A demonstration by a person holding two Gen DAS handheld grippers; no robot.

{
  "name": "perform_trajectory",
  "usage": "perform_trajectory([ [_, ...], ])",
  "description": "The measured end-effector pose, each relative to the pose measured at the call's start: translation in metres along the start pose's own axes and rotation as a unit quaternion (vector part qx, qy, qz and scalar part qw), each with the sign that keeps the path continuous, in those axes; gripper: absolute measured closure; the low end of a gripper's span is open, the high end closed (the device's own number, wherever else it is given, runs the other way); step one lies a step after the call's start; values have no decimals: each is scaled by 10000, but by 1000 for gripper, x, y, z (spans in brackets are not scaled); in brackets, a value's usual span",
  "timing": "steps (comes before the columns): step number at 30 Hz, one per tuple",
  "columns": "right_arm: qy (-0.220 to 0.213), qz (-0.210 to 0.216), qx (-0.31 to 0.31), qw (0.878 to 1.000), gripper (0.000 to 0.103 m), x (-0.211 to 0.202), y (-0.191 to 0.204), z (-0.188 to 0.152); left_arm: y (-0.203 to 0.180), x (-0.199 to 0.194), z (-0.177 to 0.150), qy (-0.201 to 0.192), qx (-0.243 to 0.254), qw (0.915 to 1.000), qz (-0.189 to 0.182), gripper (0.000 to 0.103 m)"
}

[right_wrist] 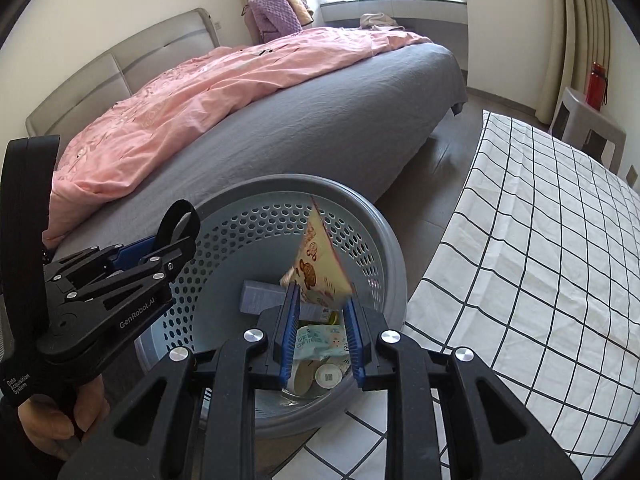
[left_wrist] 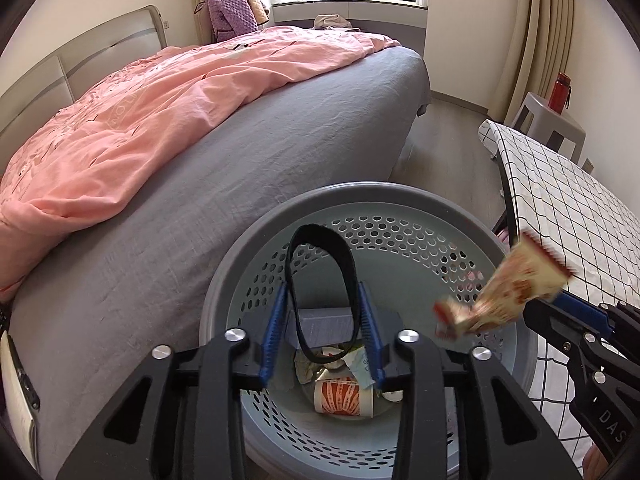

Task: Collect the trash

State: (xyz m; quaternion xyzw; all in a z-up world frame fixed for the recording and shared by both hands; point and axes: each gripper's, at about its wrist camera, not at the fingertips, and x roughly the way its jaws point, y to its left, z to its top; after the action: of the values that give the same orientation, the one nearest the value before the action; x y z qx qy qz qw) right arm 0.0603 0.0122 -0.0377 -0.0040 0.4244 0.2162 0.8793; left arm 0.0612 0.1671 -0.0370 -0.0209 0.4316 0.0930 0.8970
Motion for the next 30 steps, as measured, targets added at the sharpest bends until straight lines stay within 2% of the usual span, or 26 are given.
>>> perform_trajectory([
  [1, -36, -19, 7, 10000, 69, -2, 0, 0, 1, 0, 0, -21, -20, 10000, 13, 52],
  [2, -78, -29, 11, 10000, 60, -4, -1, 0, 2, -2, 1, -53, -35, 10000, 43, 45],
  [3, -121, -36, 17, 9999, 56, -5, -2, 0, 2, -3, 1, -83, -42, 9999, 70, 43],
  [8, -147, -37, 57, 9999, 56, -9, -3, 1, 4, -4, 2, -101, -73, 9999, 93, 38],
  [14, -177, -30, 67, 9998, 48, -10, -2, -1, 6, -5, 2, -112, -80, 9999, 102, 36],
  [24, -186, -33, 108, 9998, 44, -11, -2, -2, 8, -6, 0, -108, -96, 9998, 118, 29],
  [30, -178, -32, 128, 9998, 40, -11, -3, -4, 8, -7, -3, -87, -74, 9998, 145, 29],
])
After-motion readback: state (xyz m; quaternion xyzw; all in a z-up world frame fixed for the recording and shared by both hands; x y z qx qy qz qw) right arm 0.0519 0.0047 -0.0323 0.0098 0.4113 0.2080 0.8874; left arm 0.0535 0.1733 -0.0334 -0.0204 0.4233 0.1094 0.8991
